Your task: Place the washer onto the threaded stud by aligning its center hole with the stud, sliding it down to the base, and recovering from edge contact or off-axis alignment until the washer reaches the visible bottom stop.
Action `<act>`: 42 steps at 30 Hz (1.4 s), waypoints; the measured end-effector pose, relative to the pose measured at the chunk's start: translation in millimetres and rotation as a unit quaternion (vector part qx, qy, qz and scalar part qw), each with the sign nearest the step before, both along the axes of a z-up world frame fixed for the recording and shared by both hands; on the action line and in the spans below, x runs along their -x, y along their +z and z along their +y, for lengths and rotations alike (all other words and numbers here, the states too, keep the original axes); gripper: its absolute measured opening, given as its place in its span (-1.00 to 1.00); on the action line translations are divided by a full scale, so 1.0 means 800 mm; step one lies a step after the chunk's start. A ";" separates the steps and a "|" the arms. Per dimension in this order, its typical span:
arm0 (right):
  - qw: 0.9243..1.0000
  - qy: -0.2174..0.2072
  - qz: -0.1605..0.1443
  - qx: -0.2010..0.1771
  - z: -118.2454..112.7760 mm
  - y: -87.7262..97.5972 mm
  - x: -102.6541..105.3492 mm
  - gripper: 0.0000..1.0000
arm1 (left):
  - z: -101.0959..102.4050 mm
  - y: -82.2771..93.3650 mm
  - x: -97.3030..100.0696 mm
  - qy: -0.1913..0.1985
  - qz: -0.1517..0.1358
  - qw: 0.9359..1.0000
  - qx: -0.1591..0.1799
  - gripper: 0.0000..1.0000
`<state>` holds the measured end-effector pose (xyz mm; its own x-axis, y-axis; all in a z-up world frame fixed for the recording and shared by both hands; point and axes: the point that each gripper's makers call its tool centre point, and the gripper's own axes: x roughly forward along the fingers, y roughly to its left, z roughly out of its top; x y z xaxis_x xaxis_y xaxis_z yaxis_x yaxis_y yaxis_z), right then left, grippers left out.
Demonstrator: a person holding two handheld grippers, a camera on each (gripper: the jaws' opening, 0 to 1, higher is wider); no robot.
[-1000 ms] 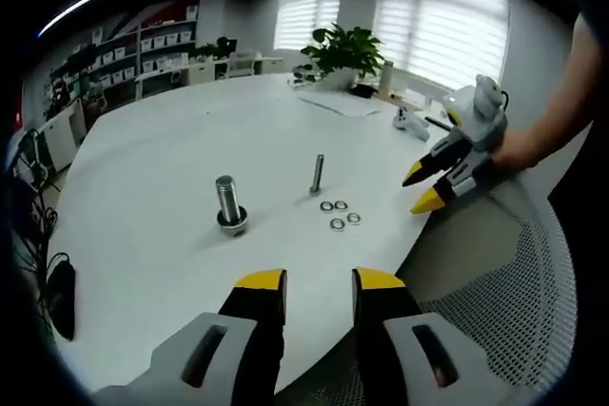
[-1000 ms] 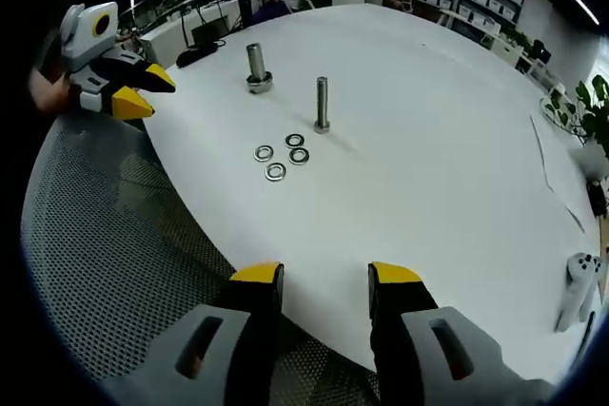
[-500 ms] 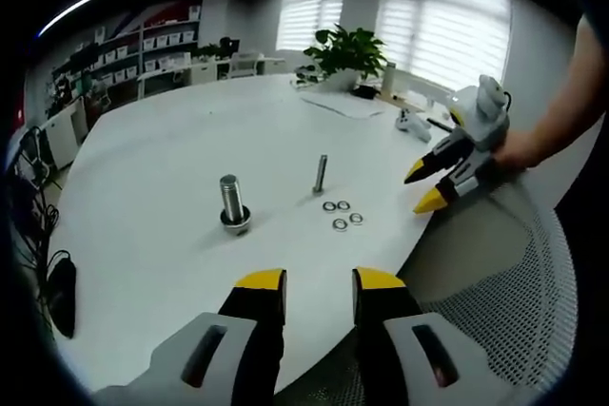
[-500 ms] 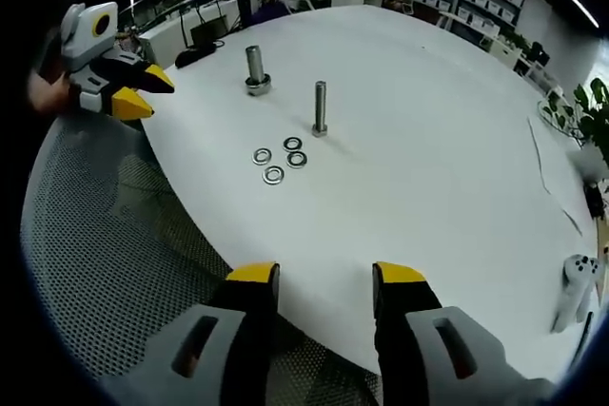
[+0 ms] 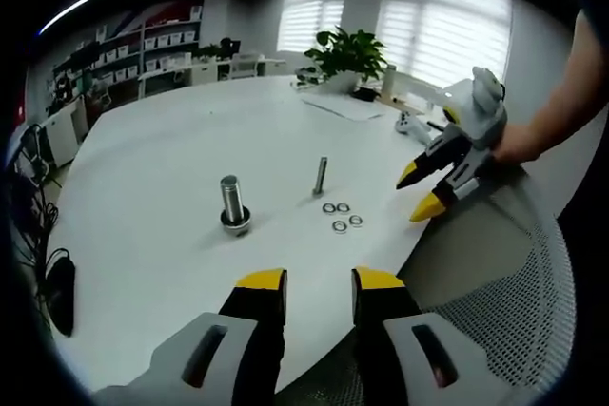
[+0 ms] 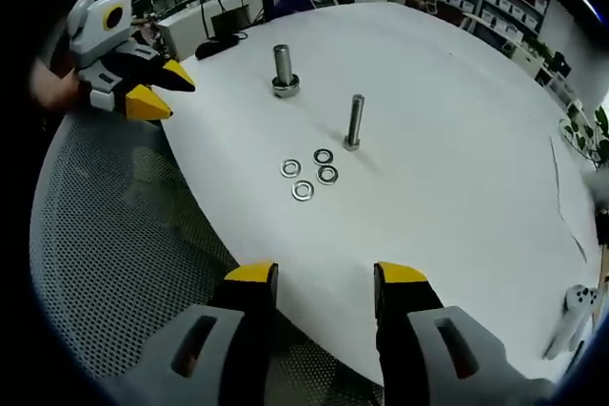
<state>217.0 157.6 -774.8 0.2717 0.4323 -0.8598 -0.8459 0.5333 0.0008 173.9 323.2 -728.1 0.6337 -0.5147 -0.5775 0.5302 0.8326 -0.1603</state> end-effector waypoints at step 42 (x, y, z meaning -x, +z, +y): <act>0.996 0.057 0.042 0.060 0.067 -0.029 -0.024 -0.58 | 0.004 -0.003 0.000 0.002 -0.003 1.000 -0.023 -0.49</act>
<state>235.9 210.8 -798.0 0.1518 0.3496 -0.9245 -0.9003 0.4349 0.0167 173.6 326.6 -730.7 0.6395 -0.4844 -0.5970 0.5273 0.8414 -0.1178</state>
